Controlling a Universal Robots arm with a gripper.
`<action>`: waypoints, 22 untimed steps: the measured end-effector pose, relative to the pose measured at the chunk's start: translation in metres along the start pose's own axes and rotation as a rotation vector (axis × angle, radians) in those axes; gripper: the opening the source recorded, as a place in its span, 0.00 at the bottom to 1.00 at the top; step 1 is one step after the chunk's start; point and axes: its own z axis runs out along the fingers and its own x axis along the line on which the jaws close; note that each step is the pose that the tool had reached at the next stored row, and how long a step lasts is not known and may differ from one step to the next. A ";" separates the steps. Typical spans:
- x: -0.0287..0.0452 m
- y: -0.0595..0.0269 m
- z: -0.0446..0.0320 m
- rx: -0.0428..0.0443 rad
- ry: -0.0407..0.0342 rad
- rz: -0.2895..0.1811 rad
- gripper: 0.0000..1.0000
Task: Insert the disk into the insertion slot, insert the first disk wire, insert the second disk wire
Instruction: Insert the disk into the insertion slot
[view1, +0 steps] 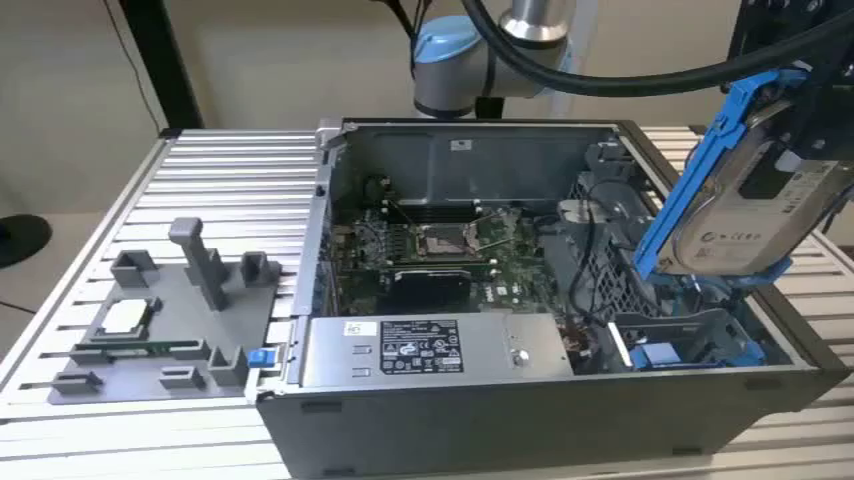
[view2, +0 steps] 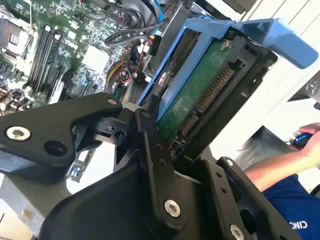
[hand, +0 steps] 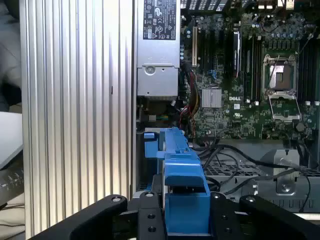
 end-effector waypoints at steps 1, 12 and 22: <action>0.0000 0.0000 0.0000 0.0000 0.0000 0.000 0.00; -0.0008 0.0000 0.0010 0.0023 -0.0001 0.000 0.00; 0.0013 -0.0006 0.0145 0.0041 -0.0007 0.000 0.00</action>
